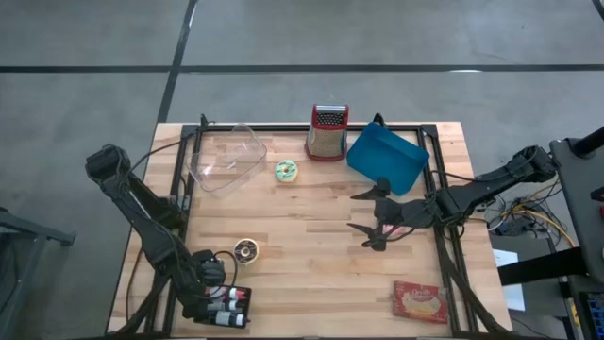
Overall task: Pick & Place Food Item
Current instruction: Put the pink food coloring bottle into the black bin, then put the black donut into the transparent bin
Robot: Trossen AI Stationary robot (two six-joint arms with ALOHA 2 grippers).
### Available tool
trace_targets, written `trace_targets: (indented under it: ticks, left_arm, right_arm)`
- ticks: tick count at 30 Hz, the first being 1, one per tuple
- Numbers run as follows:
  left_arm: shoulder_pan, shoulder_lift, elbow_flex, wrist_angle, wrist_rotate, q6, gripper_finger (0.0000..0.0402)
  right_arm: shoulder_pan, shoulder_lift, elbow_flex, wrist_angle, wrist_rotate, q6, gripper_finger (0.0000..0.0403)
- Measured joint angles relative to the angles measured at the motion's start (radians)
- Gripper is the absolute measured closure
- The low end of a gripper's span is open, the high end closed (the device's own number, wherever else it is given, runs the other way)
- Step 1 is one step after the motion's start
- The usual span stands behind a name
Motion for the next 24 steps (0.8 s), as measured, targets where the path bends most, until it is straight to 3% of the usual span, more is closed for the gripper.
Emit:
trace_targets:
  ticks: [11,19,24]
  left_arm:
    - [0.0,-0.001,0.0,0.009,-0.011,0.004,0.0094]
    - [0.001,-0.003,0.005,0.002,-0.011,-0.003,0.009]
    - [0.031,-0.048,0.074,-0.092,0.006,-0.019,0.009]
  right_arm:
    - [-0.001,0.0,0.0,0.0,0.0,0.0,0.0063]
    - [0.0,0.0,0.0,0.0,0.0,0.001,0.0059]
    - [0.0,0.0,0.0,0.0,0.0,0.0,0.0053]
